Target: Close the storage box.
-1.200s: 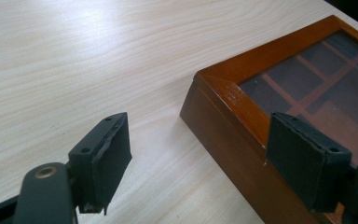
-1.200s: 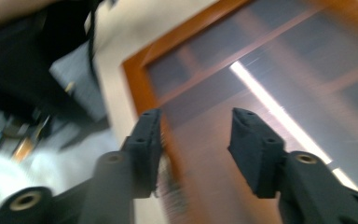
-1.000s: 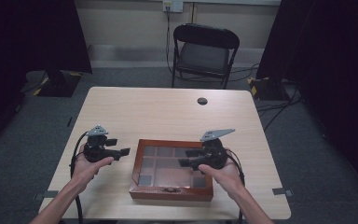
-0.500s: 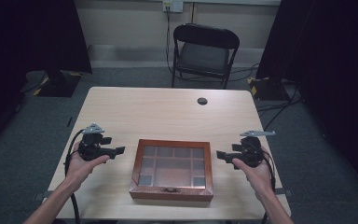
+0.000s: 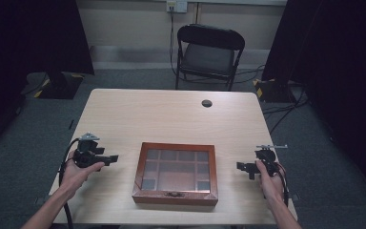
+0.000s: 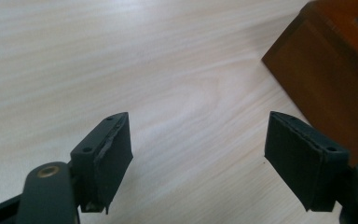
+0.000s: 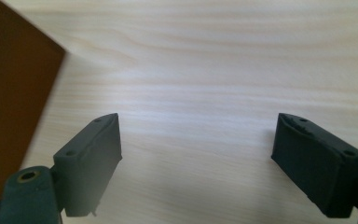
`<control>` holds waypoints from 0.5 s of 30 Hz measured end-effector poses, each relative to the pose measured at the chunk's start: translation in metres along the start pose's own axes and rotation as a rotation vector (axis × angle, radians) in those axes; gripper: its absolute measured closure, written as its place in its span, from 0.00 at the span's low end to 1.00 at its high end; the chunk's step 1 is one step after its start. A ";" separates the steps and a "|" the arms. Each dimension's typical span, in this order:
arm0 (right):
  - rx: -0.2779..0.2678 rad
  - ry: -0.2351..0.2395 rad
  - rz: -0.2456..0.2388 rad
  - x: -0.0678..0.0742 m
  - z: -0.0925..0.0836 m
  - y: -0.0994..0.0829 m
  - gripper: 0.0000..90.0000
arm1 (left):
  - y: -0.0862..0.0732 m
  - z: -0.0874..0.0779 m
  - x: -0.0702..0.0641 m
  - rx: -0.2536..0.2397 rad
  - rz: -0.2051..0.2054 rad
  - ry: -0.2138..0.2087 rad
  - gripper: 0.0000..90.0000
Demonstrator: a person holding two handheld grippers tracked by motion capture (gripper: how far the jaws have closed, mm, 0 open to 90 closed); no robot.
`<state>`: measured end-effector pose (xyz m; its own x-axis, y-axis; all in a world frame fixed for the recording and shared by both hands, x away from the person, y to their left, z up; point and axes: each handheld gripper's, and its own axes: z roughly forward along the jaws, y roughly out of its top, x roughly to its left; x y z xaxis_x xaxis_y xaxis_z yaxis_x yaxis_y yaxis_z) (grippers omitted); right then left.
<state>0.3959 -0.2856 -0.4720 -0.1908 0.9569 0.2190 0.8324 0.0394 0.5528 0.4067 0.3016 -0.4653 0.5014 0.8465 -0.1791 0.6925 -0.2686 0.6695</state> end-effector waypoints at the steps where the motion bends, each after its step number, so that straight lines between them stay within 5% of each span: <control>1: 0.006 -0.014 0.010 -0.001 0.002 0.000 0.17 | -0.002 0.001 -0.001 0.014 0.010 0.000 0.25; 9: -0.111 -0.206 -0.118 0.003 0.018 -0.009 0.11 | -0.010 0.017 0.003 0.069 0.020 0.063 0.22; 13: -0.162 -0.182 -0.150 0.003 0.025 -0.014 0.00 | -0.012 0.028 -0.001 0.020 0.109 0.141 0.16; 15: -0.183 -0.171 -0.161 0.002 0.026 -0.015 0.00 | -0.017 0.033 -0.001 -0.021 0.125 0.131 0.08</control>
<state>0.3963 -0.2764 -0.5012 -0.2087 0.9779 -0.0134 0.6881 0.1566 0.7086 0.4112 0.2899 -0.4997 0.5100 0.8602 0.0015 0.6171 -0.3671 0.6960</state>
